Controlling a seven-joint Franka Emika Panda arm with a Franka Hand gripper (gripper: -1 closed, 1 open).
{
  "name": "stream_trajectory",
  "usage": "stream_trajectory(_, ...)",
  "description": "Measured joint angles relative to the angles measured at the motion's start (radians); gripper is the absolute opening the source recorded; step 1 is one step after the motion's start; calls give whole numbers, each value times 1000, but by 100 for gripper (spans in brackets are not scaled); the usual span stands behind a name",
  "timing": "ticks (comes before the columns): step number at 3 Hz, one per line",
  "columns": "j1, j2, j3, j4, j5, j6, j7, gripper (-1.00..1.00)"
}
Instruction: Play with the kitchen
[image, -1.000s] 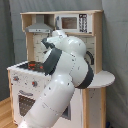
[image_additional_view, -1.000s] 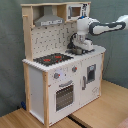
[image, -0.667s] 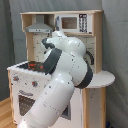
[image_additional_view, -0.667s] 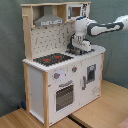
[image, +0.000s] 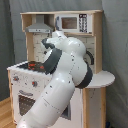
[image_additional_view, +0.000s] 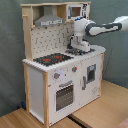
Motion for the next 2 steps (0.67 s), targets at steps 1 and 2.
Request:
stream_trajectory(1,18,1,-18,18,-8,11,-6,100)
stream_trajectory(2,92,7,-61,69,-8,10,-15,100)
